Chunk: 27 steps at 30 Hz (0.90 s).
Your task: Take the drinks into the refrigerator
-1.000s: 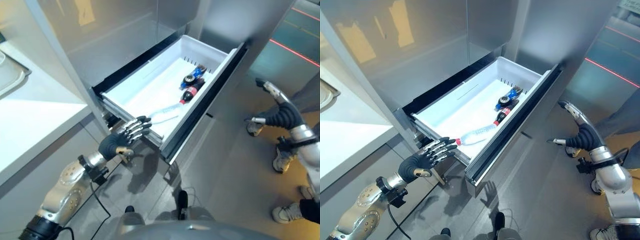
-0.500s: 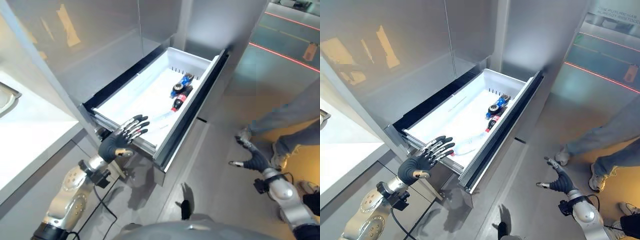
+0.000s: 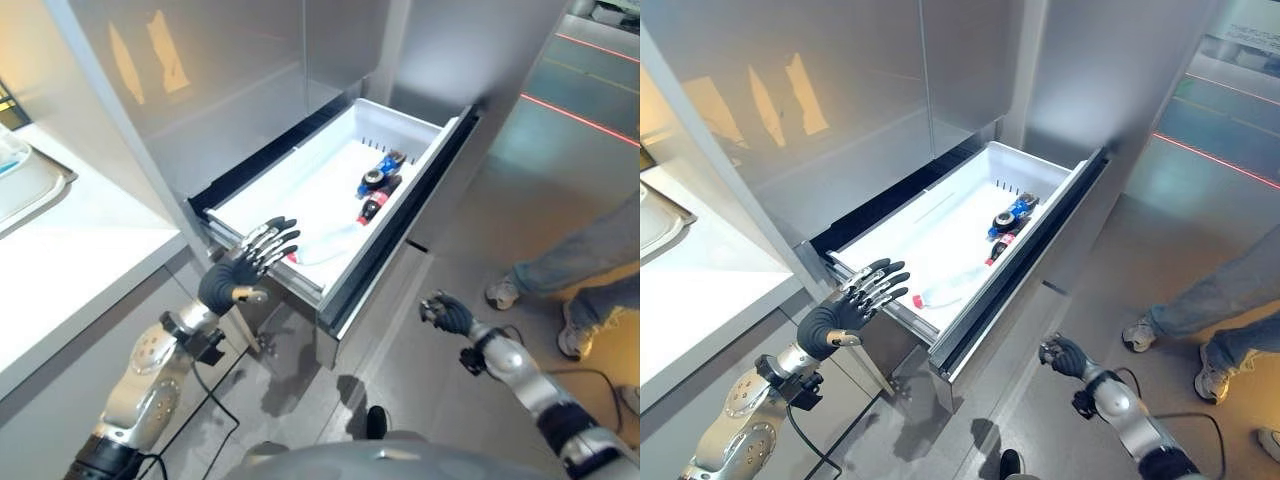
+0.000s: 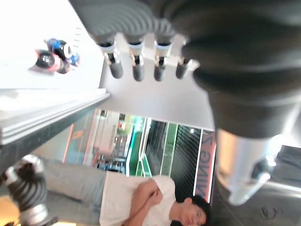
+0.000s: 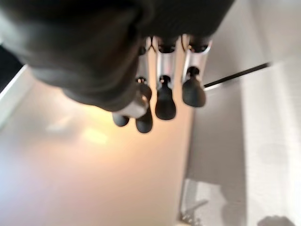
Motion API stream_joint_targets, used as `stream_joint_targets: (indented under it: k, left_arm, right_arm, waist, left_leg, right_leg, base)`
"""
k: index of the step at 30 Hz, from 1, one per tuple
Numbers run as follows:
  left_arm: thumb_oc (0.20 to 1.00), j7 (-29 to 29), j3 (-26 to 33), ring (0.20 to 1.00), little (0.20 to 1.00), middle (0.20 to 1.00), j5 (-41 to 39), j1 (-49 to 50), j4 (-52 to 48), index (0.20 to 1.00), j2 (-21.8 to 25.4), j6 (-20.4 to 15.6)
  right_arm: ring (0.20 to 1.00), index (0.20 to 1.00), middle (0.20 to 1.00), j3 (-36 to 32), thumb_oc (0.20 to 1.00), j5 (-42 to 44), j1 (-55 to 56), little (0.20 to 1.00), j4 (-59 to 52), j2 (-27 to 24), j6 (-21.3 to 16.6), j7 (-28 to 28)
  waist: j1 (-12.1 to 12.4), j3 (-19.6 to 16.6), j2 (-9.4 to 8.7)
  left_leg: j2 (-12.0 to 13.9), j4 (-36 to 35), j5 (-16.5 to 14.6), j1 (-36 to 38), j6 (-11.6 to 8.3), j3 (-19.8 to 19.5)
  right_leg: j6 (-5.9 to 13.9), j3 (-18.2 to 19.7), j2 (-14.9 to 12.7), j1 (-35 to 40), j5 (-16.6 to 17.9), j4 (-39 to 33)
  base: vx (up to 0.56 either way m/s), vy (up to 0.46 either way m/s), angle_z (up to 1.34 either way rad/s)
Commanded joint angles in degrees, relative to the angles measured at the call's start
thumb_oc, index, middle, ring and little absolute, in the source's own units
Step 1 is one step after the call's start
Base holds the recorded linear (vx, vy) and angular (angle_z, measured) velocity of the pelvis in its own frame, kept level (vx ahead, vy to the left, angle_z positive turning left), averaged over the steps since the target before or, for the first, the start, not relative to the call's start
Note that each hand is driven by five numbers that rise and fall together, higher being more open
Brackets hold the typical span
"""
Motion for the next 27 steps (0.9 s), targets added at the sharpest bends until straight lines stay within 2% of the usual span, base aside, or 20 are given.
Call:
stream_joint_targets:
  k: [1, 10, 12, 15, 16, 23, 27]
  left_arm:
    - [1.000, 0.22, -2.29, 1.000, 1.000, 1.000, -0.07, -3.46, -2.26, 1.000, 0.65, -3.42]
    - [1.000, 0.72, -3.69, 1.000, 1.000, 1.000, -1.02, -4.15, -2.13, 1.000, 0.89, -3.22]
    - [1.000, 0.53, -4.97, 1.000, 1.000, 1.000, -1.66, -5.05, -2.63, 1.000, 1.77, -2.87]
    - [1.000, 0.39, -5.75, 1.000, 1.000, 1.000, -2.16, -5.87, -2.87, 1.000, 2.15, -2.50]
    - [1.000, 0.25, -6.91, 1.000, 1.000, 1.000, -2.29, -6.64, -2.69, 1.000, 2.24, -2.42]
    - [1.000, 1.11, -7.69, 1.000, 1.000, 1.000, -1.90, -8.49, -2.06, 1.000, 1.95, -2.51]
    - [1.000, 1.56, -7.45, 1.000, 1.000, 1.000, -1.39, -8.85, -1.67, 1.000, 1.40, -2.67]
  right_arm:
    - [0.200, 0.200, 0.200, 4.11, 0.200, -0.01, -10.29, 0.200, 0.24, -0.02, -1.25, 1.25]
    - [0.200, 0.200, 0.200, 12.25, 0.200, -1.72, -24.35, 0.200, 3.77, 2.15, -0.92, 2.16]
    - [0.200, 0.200, 0.200, 14.21, 0.200, -1.99, -29.57, 0.200, 5.62, 3.17, -0.63, 1.88]
    - [0.200, 0.200, 0.200, 15.10, 0.200, -2.05, -32.08, 0.200, 6.24, 3.58, -0.59, 1.59]
    - [0.200, 0.200, 0.200, 15.52, 0.200, -1.77, -34.33, 0.200, 6.02, 4.29, -0.52, 1.12]
    - [0.200, 0.200, 0.200, 14.30, 0.200, 0.59, -36.28, 0.200, 4.41, 6.21, -0.51, -0.30]
    - [0.200, 0.200, 0.200, 13.52, 0.200, 1.12, -34.12, 0.200, 2.91, 6.71, -0.66, -0.67]
  waist:
    - [1.61, 1.20, -0.79]
    - [4.64, 2.07, -0.29]
    - [6.11, 2.37, 0.06]
    - [6.71, 2.63, 0.24]
    - [7.46, 2.73, 0.39]
    - [7.90, 2.79, 0.80]
    - [7.73, 2.75, 0.89]
  left_leg:
    - [-5.10, 2.80, -2.31, -3.08, 6.27, 0.21]
    - [-5.22, 2.29, -1.09, -3.97, 6.17, -2.25]
    - [-5.17, 2.11, -0.47, -4.75, 6.05, -3.67]
    - [-5.25, 2.10, -0.07, -5.38, 5.96, -4.82]
    - [-5.36, 2.10, 0.33, -6.00, 5.94, -6.09]
    - [-5.96, 2.38, 0.83, -7.38, 6.25, -8.92]
    - [-6.26, 2.45, 0.80, -7.63, 6.51, -9.56]
  right_leg:
    - [1.23, -2.06, 0.56, 0.33, -7.44, 8.76]
    - [0.90, -4.05, 0.09, 0.43, -7.75, 9.37]
    - [0.75, -5.29, -0.23, -0.03, -7.91, 10.20]
    - [0.70, -6.40, -0.62, -0.37, -7.98, 10.77]
    - [0.60, -7.79, -1.01, -0.47, -8.01, 11.08]
    - [0.75, -10.68, -2.07, -0.58, -8.01, 11.69]
    - [0.90, -11.04, -2.62, -0.62, -7.90, 11.86]
  base:
    - [-0.04, -0.009, 0.14]
    - [-0.01, -0.015, 0.14]
    - [-0.02, -0.030, 0.14]
    - [-0.04, -0.023, 0.32]
    - [-0.03, -0.028, 0.35]
    - [-0.02, 0.000, 0.31]
    - [-0.02, 0.025, 0.18]
